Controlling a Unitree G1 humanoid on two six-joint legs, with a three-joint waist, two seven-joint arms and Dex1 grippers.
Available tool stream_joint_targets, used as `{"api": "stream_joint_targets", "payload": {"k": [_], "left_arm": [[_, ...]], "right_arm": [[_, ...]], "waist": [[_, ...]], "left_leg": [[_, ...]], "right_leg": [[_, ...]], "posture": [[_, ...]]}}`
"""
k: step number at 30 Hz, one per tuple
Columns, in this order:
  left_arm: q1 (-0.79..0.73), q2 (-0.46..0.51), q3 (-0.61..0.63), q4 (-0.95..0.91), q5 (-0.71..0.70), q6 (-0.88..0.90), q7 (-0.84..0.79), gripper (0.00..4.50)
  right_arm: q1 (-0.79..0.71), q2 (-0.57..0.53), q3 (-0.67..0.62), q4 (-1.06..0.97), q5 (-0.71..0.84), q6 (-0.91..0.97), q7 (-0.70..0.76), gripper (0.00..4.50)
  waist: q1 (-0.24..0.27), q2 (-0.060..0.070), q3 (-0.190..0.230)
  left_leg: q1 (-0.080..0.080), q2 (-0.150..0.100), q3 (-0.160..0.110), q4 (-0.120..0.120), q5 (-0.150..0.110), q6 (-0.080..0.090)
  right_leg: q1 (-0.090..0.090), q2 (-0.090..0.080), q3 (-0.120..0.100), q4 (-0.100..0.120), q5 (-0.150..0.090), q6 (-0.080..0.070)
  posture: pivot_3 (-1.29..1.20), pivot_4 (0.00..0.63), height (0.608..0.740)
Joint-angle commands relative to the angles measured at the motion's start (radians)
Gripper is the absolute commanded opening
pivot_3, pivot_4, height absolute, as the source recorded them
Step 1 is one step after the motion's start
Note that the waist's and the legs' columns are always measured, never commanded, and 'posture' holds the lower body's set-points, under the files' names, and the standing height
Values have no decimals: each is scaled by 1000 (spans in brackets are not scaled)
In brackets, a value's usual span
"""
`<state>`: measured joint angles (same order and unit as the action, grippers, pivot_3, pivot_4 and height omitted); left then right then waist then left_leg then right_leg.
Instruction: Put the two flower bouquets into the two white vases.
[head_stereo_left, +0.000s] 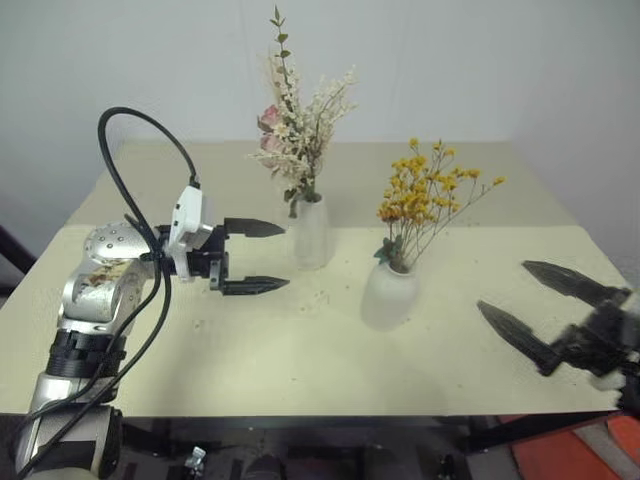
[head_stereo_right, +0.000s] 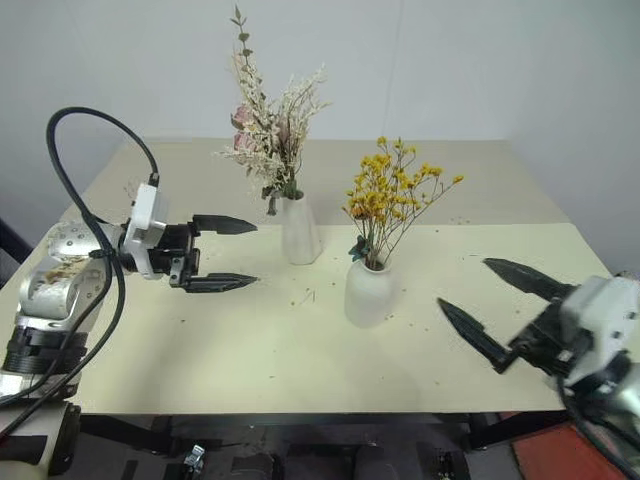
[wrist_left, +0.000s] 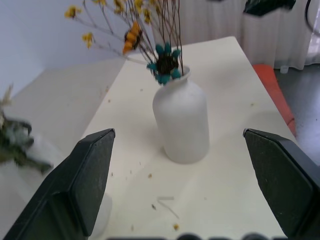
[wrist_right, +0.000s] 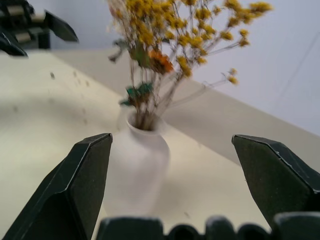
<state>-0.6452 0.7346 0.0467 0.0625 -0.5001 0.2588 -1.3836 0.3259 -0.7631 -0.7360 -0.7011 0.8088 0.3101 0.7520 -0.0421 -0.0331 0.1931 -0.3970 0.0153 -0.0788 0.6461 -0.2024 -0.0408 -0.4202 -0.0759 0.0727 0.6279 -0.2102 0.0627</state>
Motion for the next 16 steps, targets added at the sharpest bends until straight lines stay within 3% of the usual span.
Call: {"api": "stream_joint_targets", "payload": {"k": [1, 7, 16], "left_arm": [[16, 34, 60, -31, -18, -11, 14, 4500], [-19, 87, 116, 28, -62, 13, -27, 4500], [-122, 54, 49, 152, -25, -42, -123, 4500]], "right_arm": [[27, -58, -150, 31, 82, 41, 81, 4479], [32, -182, -260, 84, 109, 146, 131, 4479], [99, -125, -358, 28, 65, 166, 127, 4479]], "waist": [[0, -1, 0], [0, -1, 0], [16, -1, -1]], "left_leg": [[0, 0, 0, 0, 0, 0], [0, 0, 1, 0, 0, 0], [-2, -1, 0, 0, 0, 0]], "right_leg": [[0, 0, 0, 0, 0, 0], [0, 0, 0, 0, 0, 0], [0, -1, -1, -2, -1, 0]], "posture": [[0, 150, 740], [0, 150, 740], [0, 150, 740]]}}
